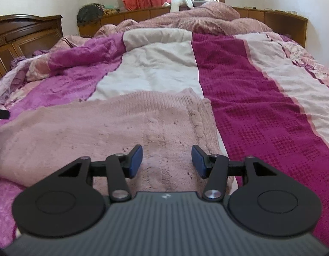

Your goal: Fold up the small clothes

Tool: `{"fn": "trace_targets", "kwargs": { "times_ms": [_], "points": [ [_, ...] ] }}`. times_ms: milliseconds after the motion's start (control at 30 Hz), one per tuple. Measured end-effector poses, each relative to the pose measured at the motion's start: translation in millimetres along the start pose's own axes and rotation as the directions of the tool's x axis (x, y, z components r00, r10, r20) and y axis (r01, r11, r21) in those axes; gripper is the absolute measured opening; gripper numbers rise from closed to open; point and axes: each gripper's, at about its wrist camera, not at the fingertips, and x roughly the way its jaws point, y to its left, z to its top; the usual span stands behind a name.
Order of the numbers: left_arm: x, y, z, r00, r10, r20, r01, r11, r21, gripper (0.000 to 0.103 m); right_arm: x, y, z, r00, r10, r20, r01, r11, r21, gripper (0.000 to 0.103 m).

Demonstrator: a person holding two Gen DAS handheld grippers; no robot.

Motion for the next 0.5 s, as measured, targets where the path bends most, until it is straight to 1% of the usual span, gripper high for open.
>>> {"fn": "trace_targets", "kwargs": {
  "times_ms": [67, 167, 233, 300, 333, 367, 500],
  "points": [
    [0, -2, -4, 1.0, -0.007, -0.013, 0.007, 1.0, 0.008, 0.01, -7, 1, -1, 1.0, 0.009, 0.01, -0.009, 1.0, -0.004, 0.053],
    [6, -4, -13, 0.999, -0.007, -0.045, 0.007, 1.0, 0.014, 0.01, -11, 2, -3, 1.0, 0.022, 0.002, -0.022, 1.0, 0.001, 0.053],
    [13, -2, -19, 0.998, -0.003, -0.069, 0.004, 1.0, 0.011, 0.01, -6, 1, -8, 1.0, 0.021, -0.021, -0.021, 1.0, 0.006, 0.053],
    [25, 3, -28, 0.994, 0.007, -0.111, -0.007, 1.0, 0.002, 0.01, 2, 1, -13, 0.998, 0.02, -0.063, -0.02, 1.0, 0.008, 0.054],
    [31, 6, -33, 0.992, 0.007, -0.124, -0.008, 1.0, -0.004, 0.011, 6, 1, -16, 0.997, 0.018, -0.076, -0.018, 1.0, 0.01, 0.056],
    [34, 10, -38, 0.993, 0.002, -0.121, -0.004, 1.0, -0.019, 0.013, 7, 1, -19, 0.998, 0.016, -0.068, -0.015, 1.0, 0.012, 0.056],
    [28, 19, -41, 0.995, -0.024, -0.101, 0.019, 0.998, -0.055, 0.013, 3, 2, -18, 0.998, 0.007, -0.066, -0.004, 0.999, 0.037, 0.057]
  ]
}}
